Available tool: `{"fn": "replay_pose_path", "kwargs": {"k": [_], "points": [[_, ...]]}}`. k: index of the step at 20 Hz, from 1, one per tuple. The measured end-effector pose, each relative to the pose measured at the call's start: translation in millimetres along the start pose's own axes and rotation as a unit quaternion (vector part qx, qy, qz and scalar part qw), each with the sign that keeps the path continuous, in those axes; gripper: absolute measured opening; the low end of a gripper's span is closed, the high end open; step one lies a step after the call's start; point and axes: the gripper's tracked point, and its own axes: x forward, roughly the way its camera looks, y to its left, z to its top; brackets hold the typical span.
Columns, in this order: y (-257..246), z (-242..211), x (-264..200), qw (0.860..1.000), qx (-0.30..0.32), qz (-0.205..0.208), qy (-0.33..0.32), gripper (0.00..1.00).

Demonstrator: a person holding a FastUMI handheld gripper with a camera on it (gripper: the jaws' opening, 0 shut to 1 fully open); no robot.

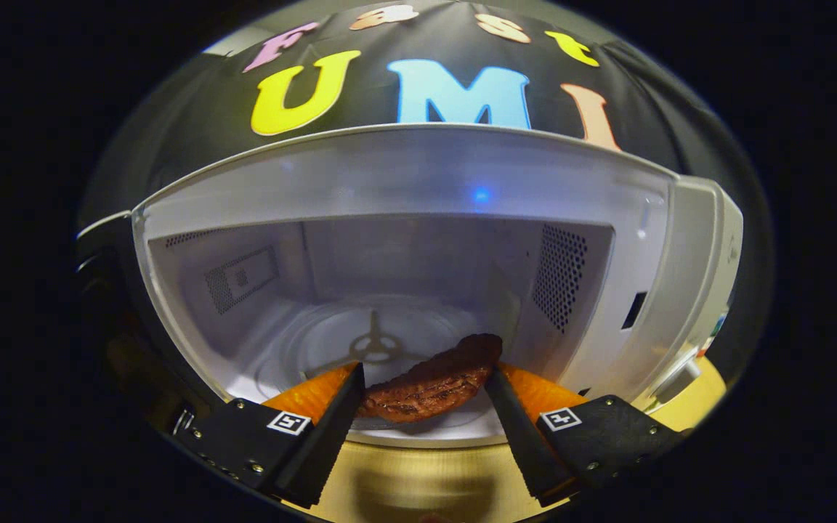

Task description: Open the microwave, put the food inside, and close the microwave door.

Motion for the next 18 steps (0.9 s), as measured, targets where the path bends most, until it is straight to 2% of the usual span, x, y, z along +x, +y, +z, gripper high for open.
{"fn": "replay_pose_path", "kwargs": {"k": [1,4,6,10,11,13,15,18], "points": [[3.9,-3.0,2.6,1.000,-0.014,0.010,0.007,0.99],[17.7,-5.4,9.1,0.999,0.010,0.042,0.031,0.99],[18.1,-2.0,7.7,0.999,0.004,0.034,0.029,1.00],[5.0,3.2,10.7,0.997,-0.071,-0.024,0.007,0.99],[14.3,-3.2,16.1,0.997,-0.075,-0.002,0.027,0.99],[25.1,3.9,15.6,0.998,-0.045,0.030,0.031,0.99],[23.4,-0.9,13.0,0.998,-0.028,0.031,0.046,0.95],[14.5,11.3,1.3,0.999,-0.029,0.017,0.027,0.97]]}}
